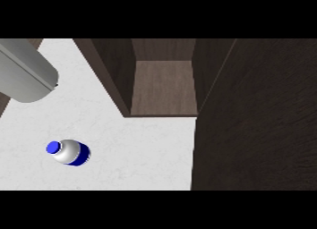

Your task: Pick up the bottled water, place it into the cabinet and close the cabinet

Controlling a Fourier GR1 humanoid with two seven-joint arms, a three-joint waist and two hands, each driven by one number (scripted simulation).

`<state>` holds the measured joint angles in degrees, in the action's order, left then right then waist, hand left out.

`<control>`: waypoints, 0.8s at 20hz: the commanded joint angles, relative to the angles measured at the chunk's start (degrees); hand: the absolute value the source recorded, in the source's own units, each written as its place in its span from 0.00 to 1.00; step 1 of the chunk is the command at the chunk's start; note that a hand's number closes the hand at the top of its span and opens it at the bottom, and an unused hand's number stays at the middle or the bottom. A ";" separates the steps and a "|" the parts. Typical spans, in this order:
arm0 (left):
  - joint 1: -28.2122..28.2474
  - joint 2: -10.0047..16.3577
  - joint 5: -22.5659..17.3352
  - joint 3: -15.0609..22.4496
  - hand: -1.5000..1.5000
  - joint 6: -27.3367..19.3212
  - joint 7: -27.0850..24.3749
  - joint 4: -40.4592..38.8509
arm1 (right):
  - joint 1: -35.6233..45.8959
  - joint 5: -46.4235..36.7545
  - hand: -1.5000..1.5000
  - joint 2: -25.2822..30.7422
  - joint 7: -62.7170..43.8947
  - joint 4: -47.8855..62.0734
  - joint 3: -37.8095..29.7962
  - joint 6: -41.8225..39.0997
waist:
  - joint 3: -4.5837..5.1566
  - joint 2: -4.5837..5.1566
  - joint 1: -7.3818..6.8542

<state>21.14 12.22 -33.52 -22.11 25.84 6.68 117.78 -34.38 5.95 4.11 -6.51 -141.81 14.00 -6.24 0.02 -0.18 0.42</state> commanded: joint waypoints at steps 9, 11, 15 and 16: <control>-7.24 -2.54 13.84 -0.09 0.00 0.30 -8.00 -16.57 | -11.53 -2.40 0.00 0.52 4.91 -8.34 3.53 -1.80 | 0.02 0.03 0.54; -10.08 -3.11 16.70 0.29 0.00 0.87 -12.27 -23.01 | -11.02 -0.55 0.00 2.43 5.52 -6.45 0.61 -3.26 | 0.03 0.12 0.46; -10.41 -3.84 21.15 -0.41 0.00 2.14 -20.97 -31.98 | -16.67 2.98 0.00 4.00 9.02 -8.46 -1.58 -6.00 | 0.04 0.02 0.93; -11.80 -4.20 22.97 0.15 0.00 1.54 -22.79 -35.08 | -15.60 -1.44 0.00 2.00 10.37 -6.91 2.44 -4.93 | 0.06 0.06 0.85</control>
<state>12.06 8.54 -15.49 -22.11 27.49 -9.53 91.38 -46.56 4.44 6.13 3.82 -142.83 14.80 -10.63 0.05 -0.13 1.14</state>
